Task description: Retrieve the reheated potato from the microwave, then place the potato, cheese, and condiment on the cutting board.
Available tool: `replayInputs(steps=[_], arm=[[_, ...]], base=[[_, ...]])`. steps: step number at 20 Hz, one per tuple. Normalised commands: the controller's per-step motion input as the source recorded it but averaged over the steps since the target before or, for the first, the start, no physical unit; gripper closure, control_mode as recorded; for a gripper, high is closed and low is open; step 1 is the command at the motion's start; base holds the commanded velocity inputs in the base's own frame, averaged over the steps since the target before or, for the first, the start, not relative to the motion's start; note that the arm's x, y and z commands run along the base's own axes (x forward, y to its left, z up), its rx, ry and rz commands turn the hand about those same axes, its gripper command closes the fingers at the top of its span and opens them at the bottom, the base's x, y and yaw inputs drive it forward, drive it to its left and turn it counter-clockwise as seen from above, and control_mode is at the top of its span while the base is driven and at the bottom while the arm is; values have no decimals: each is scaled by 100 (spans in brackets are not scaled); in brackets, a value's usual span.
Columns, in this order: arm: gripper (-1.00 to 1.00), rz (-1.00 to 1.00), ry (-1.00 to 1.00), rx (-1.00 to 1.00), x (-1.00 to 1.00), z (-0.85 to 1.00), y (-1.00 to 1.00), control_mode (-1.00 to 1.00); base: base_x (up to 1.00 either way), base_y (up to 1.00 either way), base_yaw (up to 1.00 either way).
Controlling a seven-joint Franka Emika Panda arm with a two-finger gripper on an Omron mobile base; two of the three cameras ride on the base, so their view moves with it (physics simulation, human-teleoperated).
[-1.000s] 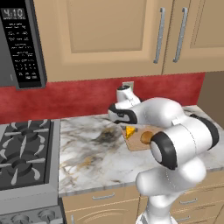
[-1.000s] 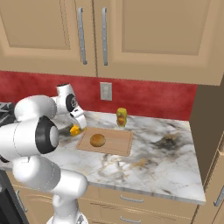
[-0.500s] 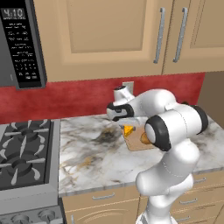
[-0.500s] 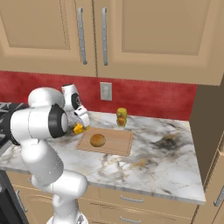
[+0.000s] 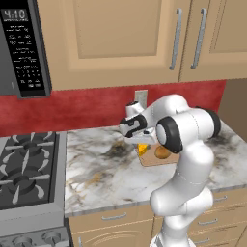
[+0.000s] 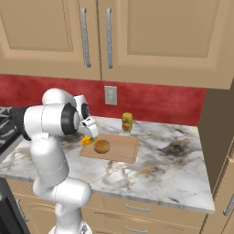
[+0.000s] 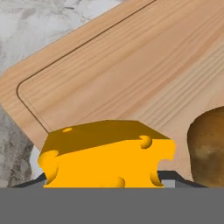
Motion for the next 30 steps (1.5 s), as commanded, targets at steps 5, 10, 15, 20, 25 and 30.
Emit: replayInputs(steps=[5, 10, 15, 20, 25, 30], arm=[[100, 0, 4, 0, 17, -11, -13, -100], [100, 0, 5, 0, 18, -12, -15, -100], [-100, 0, 5, -1, 2, -9, -24, -100], [-100, 0, 1, 0, 0, 0, -22, -100], [-100, 0, 0, 0, -8, 8, 0, -100], [-100, 0, -3, 0, -18, 27, 0, -100]], base=[[0, 0, 0], [0, 0, 0], [0, 0, 0], [0, 0, 0], [0, 0, 0], [0, 0, 0]])
